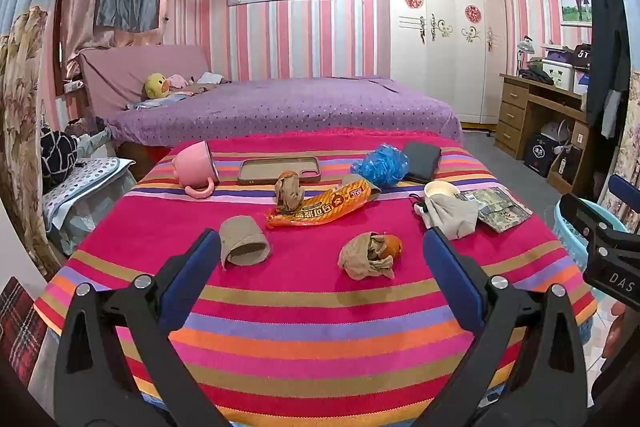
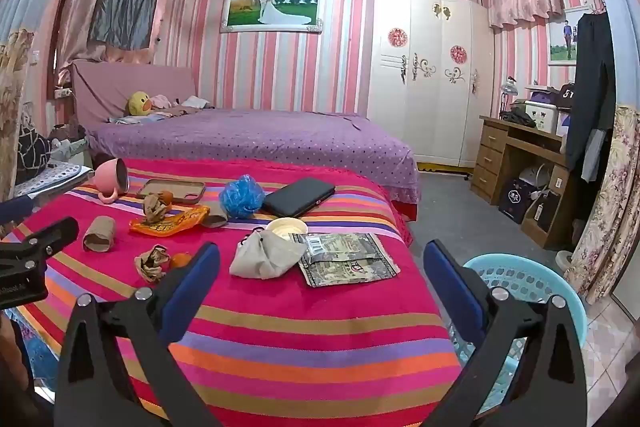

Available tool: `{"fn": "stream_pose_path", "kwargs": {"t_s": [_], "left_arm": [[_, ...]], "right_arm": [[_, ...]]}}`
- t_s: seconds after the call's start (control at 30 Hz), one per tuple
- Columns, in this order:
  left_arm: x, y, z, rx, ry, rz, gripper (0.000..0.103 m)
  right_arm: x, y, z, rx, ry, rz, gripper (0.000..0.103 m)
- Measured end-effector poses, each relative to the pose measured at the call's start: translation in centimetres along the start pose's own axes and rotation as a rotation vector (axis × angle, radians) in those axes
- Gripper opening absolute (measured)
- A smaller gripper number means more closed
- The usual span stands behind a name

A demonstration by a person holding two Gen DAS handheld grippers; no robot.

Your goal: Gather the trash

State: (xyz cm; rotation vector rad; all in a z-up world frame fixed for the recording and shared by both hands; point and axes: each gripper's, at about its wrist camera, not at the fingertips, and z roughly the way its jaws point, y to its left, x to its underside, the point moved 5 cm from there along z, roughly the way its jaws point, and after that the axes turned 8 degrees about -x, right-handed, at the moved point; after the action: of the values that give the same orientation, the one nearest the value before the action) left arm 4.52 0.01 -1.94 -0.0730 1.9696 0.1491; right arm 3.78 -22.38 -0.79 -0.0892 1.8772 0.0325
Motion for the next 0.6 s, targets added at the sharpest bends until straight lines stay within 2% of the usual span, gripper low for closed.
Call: {"fn": "stream_pose_path", "kwargs": {"t_s": [0.6], "left_arm": [[0.00, -0.03, 0.01, -0.005, 0.005, 0.007, 0.098]], "right_arm": [[0.11, -0.37, 0.16, 0.005, 0.003, -0.003, 0.099]]}}
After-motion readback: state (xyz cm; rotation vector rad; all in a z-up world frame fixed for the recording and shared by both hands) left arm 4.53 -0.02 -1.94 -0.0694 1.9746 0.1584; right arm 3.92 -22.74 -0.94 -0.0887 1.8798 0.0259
